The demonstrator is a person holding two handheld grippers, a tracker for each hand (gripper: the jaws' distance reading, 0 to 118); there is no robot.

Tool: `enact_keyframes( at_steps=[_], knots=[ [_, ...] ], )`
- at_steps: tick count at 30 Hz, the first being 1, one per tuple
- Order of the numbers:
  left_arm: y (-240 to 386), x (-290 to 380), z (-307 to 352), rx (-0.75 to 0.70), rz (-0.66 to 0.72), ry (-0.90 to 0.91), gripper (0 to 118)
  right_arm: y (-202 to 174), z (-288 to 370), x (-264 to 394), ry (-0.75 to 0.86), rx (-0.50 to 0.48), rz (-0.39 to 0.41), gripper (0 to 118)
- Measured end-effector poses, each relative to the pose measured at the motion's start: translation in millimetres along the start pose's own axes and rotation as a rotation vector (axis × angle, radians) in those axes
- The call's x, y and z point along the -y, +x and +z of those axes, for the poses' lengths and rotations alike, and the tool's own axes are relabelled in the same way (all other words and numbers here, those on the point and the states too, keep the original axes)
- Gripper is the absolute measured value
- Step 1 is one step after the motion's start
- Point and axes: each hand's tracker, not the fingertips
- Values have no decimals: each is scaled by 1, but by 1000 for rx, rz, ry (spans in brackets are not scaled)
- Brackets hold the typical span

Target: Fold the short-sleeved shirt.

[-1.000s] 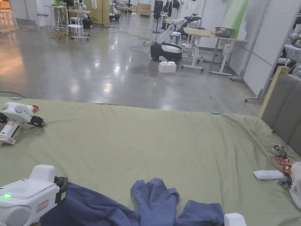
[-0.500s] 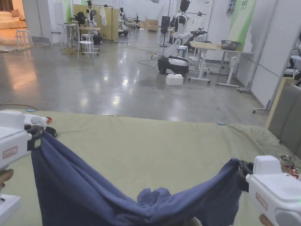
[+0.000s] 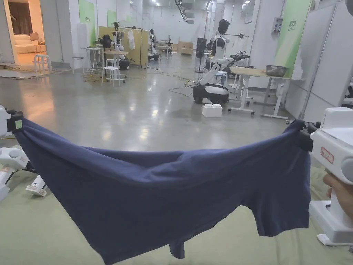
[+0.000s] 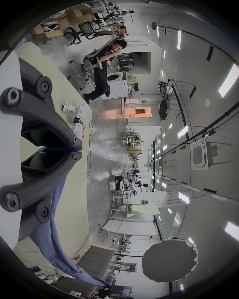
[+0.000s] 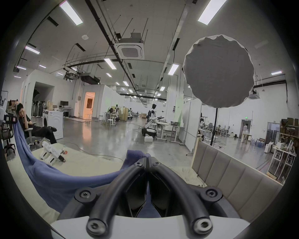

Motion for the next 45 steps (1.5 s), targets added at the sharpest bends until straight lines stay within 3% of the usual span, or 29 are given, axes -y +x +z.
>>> enact_keyframes(
  at_steps=[6, 11, 18, 22, 32, 39, 43, 45],
  knots=[
    [2, -7, -22, -18, -4, -4, 1, -12, -21, -24, 14, 28, 20, 0],
    [5, 26, -23, -5, 21, -35, 1, -15, -27, -4, -14, 36, 31, 0],
    [5, 125, -8, 31, 62, -147, 1, -15, -3, 78, -121, 44, 25, 0],
    [0, 179, 20, 49, 107, -208, 1, -10, 27, 132, -174, 37, 78, 0],
    [-8, 286, 99, 44, 167, -393, 1, -17, 133, 247, -372, 34, 122, 0],
    [-5, 346, 116, 6, 89, -562, 1, -23, 160, 326, -548, 40, 67, 0],
    [-10, 355, 114, -10, 74, -587, 4, -23, 164, 340, -593, 53, 48, 0],
    [-10, 348, 113, -48, 56, -575, 21, -26, 166, 339, -594, 62, 45, 2]
  ],
)
